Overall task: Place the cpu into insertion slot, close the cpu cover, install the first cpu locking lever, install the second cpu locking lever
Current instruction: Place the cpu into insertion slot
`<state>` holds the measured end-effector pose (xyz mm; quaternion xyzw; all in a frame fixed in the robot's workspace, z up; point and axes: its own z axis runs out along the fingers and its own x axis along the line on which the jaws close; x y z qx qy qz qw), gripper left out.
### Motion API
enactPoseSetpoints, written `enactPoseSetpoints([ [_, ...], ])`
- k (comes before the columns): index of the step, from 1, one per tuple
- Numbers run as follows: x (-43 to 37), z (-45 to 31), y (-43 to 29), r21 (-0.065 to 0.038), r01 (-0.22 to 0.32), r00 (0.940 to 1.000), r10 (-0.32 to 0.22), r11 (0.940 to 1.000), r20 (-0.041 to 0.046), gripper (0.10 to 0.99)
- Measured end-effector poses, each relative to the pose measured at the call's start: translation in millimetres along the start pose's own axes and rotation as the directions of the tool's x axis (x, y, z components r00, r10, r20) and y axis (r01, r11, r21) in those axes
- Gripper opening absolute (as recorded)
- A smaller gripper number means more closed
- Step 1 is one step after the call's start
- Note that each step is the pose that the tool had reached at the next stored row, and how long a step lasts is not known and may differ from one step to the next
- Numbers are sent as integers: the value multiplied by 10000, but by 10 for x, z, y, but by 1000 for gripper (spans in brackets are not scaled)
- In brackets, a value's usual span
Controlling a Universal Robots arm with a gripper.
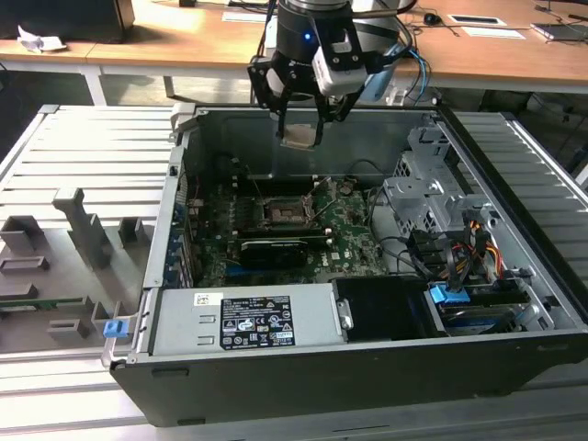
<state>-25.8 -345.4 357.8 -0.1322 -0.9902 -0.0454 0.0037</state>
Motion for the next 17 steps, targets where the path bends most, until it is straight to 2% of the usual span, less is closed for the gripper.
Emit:
enactPoseSetpoints([
  [2,0,5,0,-9,-353,9994,353,9994,32,529],
  [5,-1,21,-1,-30,-1169,9931,1170,9931,104,529],
  [8,-1,56,-5,-33,-1280,9917,1281,9918,113,529],
  [10,-3,110,-10,-35,-1321,9912,1321,9912,118,529],
  [12,-2,138,-12,-46,-1678,9857,1679,9858,148,529],
  [14,-4,185,-16,-79,-2519,9675,2520,9677,219,529],
  [15,-4,200,-18,-90,-2774,9604,2776,9607,241,529],
  [16,-5,225,-20,-112,-3215,9465,3216,9469,277,529],
  [17,-5,240,-21,-125,-3516,9356,3518,9361,302,529],
])
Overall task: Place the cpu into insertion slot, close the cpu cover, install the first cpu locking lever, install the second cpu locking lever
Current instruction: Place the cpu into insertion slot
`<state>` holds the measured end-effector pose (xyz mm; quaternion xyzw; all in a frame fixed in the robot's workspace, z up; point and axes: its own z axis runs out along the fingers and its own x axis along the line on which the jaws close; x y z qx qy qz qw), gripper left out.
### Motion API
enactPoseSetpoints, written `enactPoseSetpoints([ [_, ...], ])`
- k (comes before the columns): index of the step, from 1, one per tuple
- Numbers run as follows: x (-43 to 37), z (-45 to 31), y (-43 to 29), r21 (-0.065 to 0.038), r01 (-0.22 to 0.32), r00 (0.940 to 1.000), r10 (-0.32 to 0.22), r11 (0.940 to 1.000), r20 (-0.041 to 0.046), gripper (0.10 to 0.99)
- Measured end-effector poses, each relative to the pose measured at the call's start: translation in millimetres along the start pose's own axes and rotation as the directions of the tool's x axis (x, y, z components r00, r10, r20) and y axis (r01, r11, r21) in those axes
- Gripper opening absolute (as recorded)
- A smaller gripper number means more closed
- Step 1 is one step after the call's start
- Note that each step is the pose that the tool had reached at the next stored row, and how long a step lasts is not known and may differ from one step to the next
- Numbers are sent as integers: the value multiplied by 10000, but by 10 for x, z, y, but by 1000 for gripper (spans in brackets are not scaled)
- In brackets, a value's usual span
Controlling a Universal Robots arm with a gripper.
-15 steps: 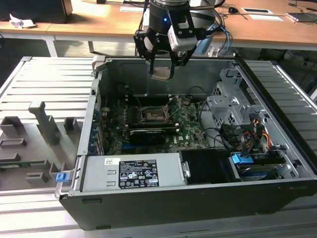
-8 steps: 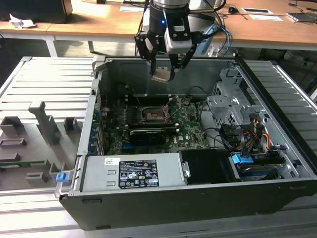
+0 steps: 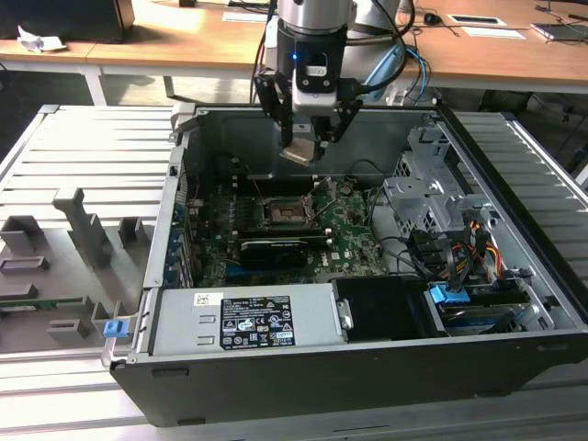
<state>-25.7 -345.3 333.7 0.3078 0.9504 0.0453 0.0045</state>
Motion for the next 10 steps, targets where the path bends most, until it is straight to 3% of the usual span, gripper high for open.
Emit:
enactPoseSetpoints([
  [2,-1,36,-3,-18,-738,9973,738,9973,65,529],
  [5,-1,62,-6,-36,-1366,9905,1366,9906,120,529],
  [7,-2,78,-7,-53,-1874,9821,1874,9823,164,529],
  [10,-2,86,-8,-64,-2170,9760,2170,9762,189,529],
])
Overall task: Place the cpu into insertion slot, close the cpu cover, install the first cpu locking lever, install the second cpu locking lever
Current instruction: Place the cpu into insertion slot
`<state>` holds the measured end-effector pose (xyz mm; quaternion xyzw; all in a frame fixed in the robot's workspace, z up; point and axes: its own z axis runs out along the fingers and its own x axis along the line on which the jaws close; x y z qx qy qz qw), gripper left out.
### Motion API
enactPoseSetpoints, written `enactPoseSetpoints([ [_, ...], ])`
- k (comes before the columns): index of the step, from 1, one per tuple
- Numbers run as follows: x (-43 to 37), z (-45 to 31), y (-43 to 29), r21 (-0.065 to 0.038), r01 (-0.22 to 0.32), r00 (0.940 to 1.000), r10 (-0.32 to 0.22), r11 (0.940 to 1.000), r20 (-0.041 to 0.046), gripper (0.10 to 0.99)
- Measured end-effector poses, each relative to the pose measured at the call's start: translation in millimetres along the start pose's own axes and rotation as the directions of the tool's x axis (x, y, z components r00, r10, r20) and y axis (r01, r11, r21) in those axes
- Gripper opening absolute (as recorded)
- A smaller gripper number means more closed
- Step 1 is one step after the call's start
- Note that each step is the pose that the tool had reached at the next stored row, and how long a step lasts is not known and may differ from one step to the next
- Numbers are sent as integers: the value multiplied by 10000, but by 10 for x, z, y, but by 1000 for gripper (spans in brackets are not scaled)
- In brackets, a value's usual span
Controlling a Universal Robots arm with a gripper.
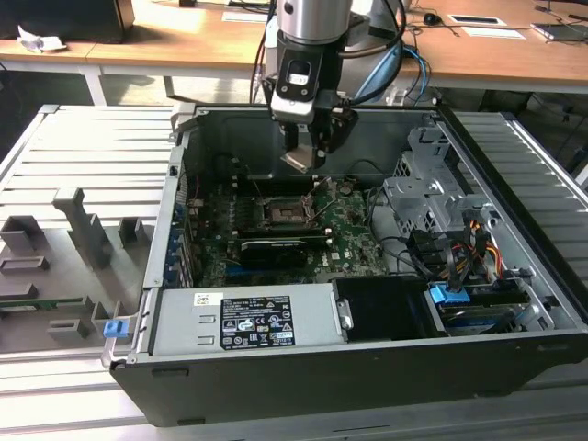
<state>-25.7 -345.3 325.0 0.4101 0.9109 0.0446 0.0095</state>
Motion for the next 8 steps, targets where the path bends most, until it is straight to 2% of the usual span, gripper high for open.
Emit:
enactPoseSetpoints([
  [5,0,23,-2,-18,-764,9971,764,9971,67,529],
  [7,0,34,-3,-29,-1147,9934,1147,9934,101,529],
  [8,-1,42,-4,-38,-1441,9895,1442,9896,127,529],
])
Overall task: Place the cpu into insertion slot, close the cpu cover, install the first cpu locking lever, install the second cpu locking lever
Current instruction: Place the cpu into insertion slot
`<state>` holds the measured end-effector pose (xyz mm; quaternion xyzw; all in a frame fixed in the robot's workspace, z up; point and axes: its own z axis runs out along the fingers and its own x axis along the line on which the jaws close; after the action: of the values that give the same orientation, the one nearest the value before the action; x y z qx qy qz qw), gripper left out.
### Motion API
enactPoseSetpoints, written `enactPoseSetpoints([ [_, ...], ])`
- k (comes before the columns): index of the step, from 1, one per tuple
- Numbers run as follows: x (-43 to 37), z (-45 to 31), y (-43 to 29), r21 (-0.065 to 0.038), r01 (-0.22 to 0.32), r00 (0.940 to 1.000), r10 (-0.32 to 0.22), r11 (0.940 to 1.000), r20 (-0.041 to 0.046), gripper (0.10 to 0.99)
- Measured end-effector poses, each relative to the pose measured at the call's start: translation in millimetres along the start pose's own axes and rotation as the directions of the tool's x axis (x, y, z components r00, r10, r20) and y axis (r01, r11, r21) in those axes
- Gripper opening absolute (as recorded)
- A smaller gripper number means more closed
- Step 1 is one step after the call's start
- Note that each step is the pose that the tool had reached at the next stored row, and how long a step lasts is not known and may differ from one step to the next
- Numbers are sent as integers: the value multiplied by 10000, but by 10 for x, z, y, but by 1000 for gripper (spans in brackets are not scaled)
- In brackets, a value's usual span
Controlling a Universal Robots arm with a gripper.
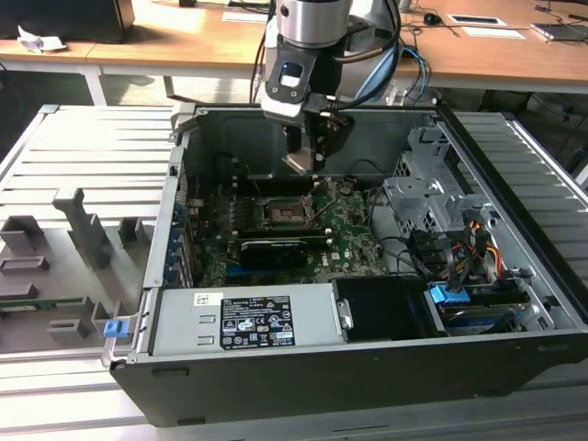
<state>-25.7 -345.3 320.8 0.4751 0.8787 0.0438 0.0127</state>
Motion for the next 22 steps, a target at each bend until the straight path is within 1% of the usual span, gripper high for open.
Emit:
enactPoseSetpoints([
  [2,0,15,-1,-11,-529,9986,529,9986,47,529],
  [5,-1,30,-3,-22,-927,9957,927,9957,83,529],
  [6,-1,48,-4,-35,-1358,9907,1358,9907,120,529],
  [8,-1,64,-6,-48,-1745,9845,1746,9846,153,529],
  [9,-1,75,-7,-59,-2033,9789,2034,9791,178,529],
  [11,-2,107,-9,-86,-2689,9629,2690,9631,233,529],
  [12,-2,124,-11,-100,-3030,9526,3031,9529,262,529],
  [13,-3,129,-11,-106,-3169,9480,3170,9484,276,529],
  [17,-3,144,-13,-128,-3571,9335,3573,9340,308,529],
  [19,-1,154,-13,-145,-3867,9215,3869,9221,331,529],
  [20,-1,156,-11,-149,-3945,9182,3948,9188,339,529],
  [21,-1,159,-9,-155,-4049,9136,4052,9142,346,529],
  [22,-1,165,-9,-170,-4289,9024,4293,9032,366,529],
])
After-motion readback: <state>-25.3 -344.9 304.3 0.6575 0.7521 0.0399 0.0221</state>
